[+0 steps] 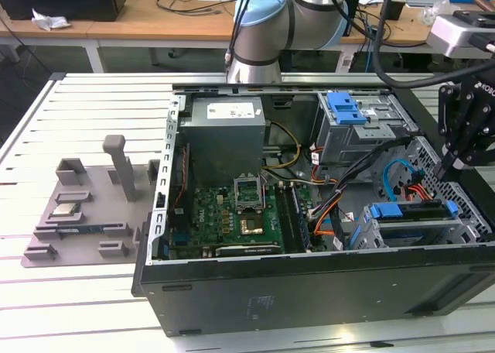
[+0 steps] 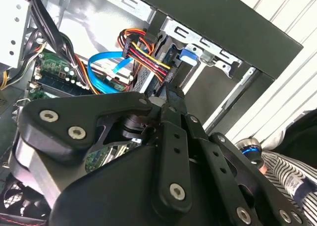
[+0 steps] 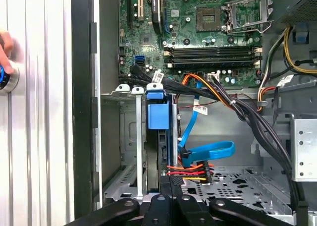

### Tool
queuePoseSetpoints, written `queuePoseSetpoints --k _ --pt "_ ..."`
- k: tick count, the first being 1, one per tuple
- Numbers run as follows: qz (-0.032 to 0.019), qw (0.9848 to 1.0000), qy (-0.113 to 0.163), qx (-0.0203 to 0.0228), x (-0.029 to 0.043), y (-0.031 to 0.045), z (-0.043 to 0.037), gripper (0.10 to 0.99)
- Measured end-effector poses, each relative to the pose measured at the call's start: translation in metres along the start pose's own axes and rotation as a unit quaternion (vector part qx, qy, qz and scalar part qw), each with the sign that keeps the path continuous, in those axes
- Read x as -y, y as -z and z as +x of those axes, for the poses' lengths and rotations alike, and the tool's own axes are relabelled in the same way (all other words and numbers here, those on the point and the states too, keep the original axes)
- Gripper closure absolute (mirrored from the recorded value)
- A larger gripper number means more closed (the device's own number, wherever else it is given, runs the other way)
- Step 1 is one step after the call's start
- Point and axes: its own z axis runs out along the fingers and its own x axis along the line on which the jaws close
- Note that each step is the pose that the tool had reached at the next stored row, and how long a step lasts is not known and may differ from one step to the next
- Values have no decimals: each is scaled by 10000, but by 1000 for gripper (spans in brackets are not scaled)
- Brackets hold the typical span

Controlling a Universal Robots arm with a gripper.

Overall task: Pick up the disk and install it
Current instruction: 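Insert the first disk wire, then insert the second disk wire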

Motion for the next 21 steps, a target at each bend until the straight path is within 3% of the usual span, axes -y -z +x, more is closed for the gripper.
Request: queuePoseSetpoints --k 9,10,12,15,17,21 --pt "0 10000 0 -1 0 5 1 973" --pt "0 10000 0 -1 0 5 1 914" --pt "0 10000 0 -1 0 6 1 914" --pt "0 10000 0 -2 0 7 1 725" --pt "1 10000 4 -4 -75 7 -69 725" --pt "2 10000 19 -4 -205 -9 -72 725"
